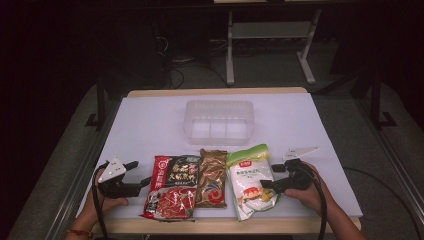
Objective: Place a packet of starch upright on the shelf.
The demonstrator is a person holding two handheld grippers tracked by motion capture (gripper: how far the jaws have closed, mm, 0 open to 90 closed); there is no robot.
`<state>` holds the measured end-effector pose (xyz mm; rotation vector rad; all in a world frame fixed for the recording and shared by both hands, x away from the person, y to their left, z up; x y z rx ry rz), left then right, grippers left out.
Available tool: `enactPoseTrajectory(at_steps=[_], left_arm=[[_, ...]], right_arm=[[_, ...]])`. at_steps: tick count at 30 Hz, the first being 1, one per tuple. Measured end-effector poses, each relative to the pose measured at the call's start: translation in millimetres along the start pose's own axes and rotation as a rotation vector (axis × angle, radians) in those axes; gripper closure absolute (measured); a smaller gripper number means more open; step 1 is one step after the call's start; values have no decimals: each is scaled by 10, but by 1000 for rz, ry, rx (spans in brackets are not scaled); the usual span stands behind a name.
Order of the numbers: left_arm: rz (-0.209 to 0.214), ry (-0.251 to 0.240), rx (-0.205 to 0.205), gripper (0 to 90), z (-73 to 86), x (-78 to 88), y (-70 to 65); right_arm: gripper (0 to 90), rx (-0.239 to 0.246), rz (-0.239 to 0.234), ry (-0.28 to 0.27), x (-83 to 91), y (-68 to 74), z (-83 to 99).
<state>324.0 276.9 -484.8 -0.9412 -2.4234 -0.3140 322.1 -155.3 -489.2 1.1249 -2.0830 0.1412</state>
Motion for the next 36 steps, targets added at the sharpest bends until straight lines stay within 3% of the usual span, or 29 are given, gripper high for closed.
enactPoseTrajectory(at_steps=[4, 6, 13, 16, 18, 22, 23, 26, 31, 33, 36], left_arm=[[-2, -6, 3, 236, -10, -1, -1], [0, -4, 2, 236, -12, -6, -1], [4, -6, 2, 236, -18, -14, -8], [9, -9, 4, 235, -20, -12, -11], [9, -9, 4, 235, -20, -13, -12], [9, -5, -1, 236, -19, -16, -15], [9, -6, -2, 235, -20, -17, -15], [9, -7, 0, 235, -23, -22, -15], [4, -11, 5, 236, -27, -29, -8], [1, -10, 6, 235, -26, -33, -3], [-3, -12, 8, 235, -27, -39, 2]], right_arm=[[161, -22, -7, 12, -51, -36, 4], [151, -42, 20, 17, -73, -104, -2], [135, -106, -37, 18, -186, -151, -25], [139, -122, -80, 17, -213, -133, -25], [143, -137, -170, 19, -229, -51, -27], [147, -129, -261, 28, -273, 61, -39], [148, -126, -264, 31, -284, 78, -43], [191, -110, -271, 40, -298, 110, -50], [295, -126, -285, 45, -307, 138, -47], [405, -111, -270, 39, -300, 139, -56], [486, -100, -261, 22, -287, 134, -62]])
Point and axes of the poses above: each handheld gripper's, and its own axes: x roughly backward along the jaws, z roughly out of its underside, y roughly to its left, the point moved 8 cm from there along -x, roughly forward along the jaws, and after that the axes turned 3 degrees about x, right-handed, at the moved point
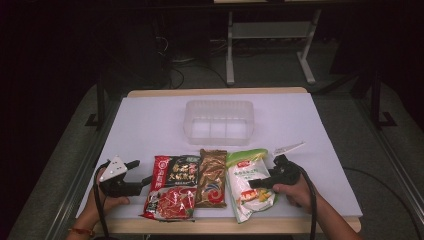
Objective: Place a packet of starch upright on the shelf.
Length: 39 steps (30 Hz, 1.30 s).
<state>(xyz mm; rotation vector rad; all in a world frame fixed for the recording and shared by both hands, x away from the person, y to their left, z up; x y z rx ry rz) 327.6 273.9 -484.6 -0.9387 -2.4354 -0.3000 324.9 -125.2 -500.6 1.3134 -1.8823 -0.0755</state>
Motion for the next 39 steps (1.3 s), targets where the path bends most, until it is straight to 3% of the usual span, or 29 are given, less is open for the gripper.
enactPoseTrajectory(at_steps=[2, 4, 13, 24, 39], left_arm=[[0, 0, 0, 235, 0, -1, 3], [1, -3, 4, 235, 0, -5, 7], [2, 0, 4, 236, 17, -17, 24], [7, -8, 13, 235, 13, -16, 21], [8, -15, 25, 238, 6, -13, 27]], right_arm=[[519, 3, 3, -2, 6, 2, -1], [605, 42, 23, -13, 18, 31, -14], [720, 98, 57, -27, 69, 97, -35], [761, 147, 97, -49, 156, 195, -49], [793, 213, 161, -124, 375, 311, -110]])
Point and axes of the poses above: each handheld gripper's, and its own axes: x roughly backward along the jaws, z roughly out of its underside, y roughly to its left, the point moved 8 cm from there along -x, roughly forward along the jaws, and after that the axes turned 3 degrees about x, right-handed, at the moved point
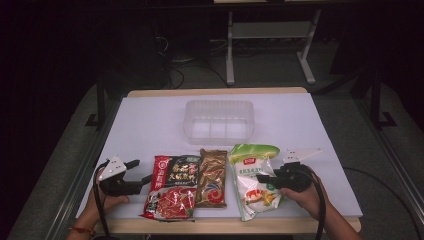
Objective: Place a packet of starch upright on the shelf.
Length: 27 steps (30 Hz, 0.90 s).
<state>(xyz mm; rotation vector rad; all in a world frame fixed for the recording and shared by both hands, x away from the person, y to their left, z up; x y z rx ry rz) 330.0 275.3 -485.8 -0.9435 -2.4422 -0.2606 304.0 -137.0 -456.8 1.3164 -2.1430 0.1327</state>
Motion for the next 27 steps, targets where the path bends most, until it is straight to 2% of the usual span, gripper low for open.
enactPoseTrajectory(at_steps=[14, 22, 27], left_arm=[[1, -13, 6, 238, -19, 8, 5], [2, -13, 15, 238, -11, 4, 18], [-1, -15, 24, 238, -10, 12, 34]], right_arm=[[807, 52, 52, -50, 95, 84, -108], [817, 67, 53, -75, 159, 122, -159], [818, 80, 73, -99, 221, 127, -209]])
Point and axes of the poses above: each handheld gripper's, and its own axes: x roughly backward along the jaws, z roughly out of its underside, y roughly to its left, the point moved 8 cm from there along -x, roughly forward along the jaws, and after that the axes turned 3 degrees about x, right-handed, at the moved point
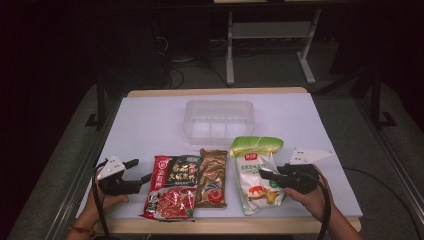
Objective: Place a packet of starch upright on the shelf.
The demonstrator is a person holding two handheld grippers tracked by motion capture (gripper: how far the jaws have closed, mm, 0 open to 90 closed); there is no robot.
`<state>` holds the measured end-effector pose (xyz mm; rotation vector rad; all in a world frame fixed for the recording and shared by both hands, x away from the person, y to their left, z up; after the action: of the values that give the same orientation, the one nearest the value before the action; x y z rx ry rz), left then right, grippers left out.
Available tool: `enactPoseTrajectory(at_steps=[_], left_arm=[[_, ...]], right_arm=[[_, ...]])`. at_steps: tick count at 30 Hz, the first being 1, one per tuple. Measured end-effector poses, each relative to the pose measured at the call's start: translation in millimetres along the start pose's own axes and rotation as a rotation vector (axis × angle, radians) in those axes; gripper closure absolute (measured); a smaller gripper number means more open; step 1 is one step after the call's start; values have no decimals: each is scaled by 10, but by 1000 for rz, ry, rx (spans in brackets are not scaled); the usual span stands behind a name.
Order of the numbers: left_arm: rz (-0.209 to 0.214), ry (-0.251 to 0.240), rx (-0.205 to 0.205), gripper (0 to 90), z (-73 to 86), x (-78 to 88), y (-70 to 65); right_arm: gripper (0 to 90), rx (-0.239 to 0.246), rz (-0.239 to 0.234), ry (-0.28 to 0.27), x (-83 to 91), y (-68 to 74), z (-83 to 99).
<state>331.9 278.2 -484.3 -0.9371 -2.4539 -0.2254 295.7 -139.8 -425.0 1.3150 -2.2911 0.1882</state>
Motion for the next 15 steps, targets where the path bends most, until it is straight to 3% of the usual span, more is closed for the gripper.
enactPoseTrajectory(at_steps=[15], left_arm=[[4, -8, 4, 240, -7, 13, 9]], right_arm=[[821, 9, 132, -57, 110, -143, -128]])
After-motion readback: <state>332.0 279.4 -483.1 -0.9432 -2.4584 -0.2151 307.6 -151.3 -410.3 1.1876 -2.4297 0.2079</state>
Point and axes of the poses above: each handheld gripper's, and its own axes: x roughly backward along the jaws, z roughly out of its underside, y roughly to its left, the point moved 8 cm from there along -x, roughly forward along the jaws, and after that the axes turned 3 degrees about x, right-handed, at the moved point
